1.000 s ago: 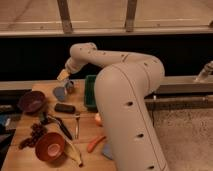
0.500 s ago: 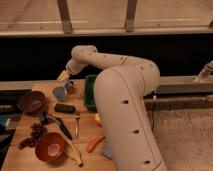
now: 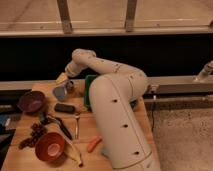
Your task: Wipe table surface with towel
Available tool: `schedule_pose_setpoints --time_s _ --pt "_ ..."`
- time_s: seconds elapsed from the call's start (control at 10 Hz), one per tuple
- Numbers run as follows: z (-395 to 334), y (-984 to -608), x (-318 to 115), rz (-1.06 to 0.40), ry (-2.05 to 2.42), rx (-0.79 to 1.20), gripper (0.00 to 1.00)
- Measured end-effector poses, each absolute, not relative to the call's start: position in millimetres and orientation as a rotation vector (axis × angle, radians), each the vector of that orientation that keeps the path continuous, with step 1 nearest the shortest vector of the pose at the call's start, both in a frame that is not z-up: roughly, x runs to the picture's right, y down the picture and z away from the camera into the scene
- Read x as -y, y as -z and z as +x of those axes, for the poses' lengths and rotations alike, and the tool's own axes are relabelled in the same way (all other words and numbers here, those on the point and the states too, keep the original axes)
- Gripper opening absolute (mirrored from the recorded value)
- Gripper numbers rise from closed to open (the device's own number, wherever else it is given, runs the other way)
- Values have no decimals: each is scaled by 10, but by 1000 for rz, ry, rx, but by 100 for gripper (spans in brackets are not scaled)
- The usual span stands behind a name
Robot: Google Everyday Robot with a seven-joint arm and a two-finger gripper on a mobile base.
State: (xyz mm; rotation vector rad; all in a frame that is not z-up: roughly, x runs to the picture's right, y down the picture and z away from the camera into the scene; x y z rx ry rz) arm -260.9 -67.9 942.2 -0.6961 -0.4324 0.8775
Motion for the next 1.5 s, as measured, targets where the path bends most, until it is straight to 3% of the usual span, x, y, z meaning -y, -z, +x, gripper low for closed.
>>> schedule_pose_setpoints --time_s 0.2,0.7,0.8,1.2,1.5 --pt "-2708 -9489 613 -724 -876 439 75" --pt "-2644 -9487 510 -739 -890 435 23" --pt "-2604 -9478 509 -737 -899 438 18" --pt "-2470 -9270 680 -719 -919 477 17" --pt "-2105 -8841 871 -727 -895 444 17"
